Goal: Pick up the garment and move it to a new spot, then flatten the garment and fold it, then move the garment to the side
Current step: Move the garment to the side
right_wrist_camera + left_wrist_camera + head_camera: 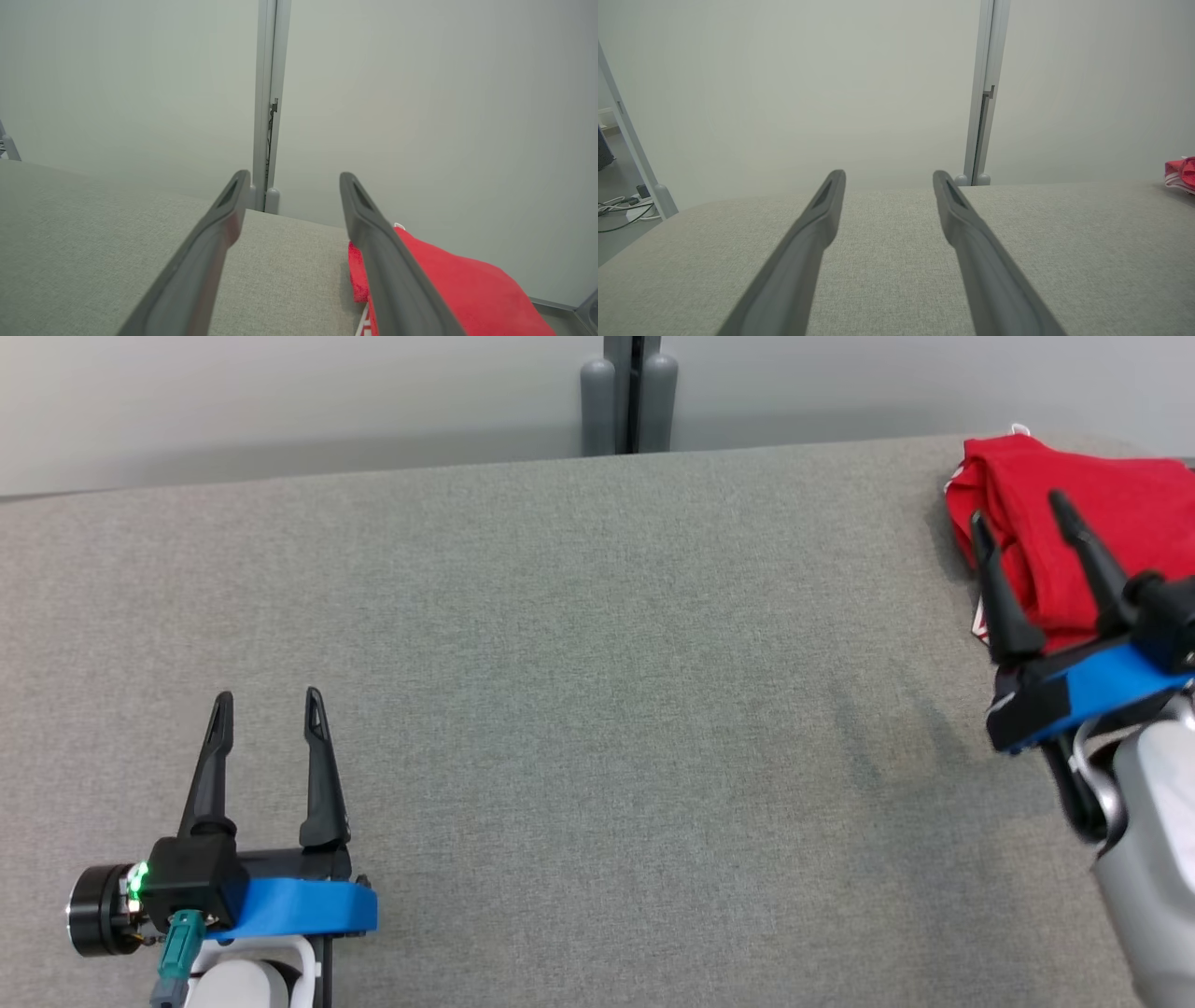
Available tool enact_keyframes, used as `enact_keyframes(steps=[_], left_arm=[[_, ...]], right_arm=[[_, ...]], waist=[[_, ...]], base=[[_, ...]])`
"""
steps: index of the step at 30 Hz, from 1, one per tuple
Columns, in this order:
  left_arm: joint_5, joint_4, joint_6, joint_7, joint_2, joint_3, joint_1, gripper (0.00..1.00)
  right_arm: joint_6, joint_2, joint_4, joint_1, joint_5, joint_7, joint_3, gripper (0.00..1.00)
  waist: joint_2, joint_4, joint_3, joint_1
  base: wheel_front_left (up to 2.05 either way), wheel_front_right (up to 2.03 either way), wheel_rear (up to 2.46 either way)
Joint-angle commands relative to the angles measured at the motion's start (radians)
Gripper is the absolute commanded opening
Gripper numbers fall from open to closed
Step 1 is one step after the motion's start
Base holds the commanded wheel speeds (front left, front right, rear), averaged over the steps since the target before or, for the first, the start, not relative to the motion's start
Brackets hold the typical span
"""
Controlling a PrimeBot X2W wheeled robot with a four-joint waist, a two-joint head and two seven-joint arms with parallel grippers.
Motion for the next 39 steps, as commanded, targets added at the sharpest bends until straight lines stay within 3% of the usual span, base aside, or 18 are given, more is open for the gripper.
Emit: enact_keyframes(steps=[1,22,39], left_arm=[[-0.006,0.007,0.0,-0.002,-0.001,0.002,0.01,1.0],[-0.013,0.067,-0.02,-0.002,-0.018,0.026,0.122,1.0],[-0.022,0.085,-0.026,-0.002,-0.021,0.037,0.125,1.0]], right_arm=[[0.0,0.016,-0.018,0.047,-0.005,-0.004,-0.006,1.0],[0.0,0.168,-0.289,0.538,-0.056,0.007,-0.143,1.0],[0.0,0.28,-0.413,0.606,-0.121,0.045,-0.203,1.0]], waist=[[0.0002,0.003,-0.014,0.0002],[0.0002,0.029,-0.167,0.0002],[0.0002,0.049,-0.193,0.0002]], base=[[0.0,0.0,0.0],[0.0,0.0,0.0],[0.0,0.0,0.0]])
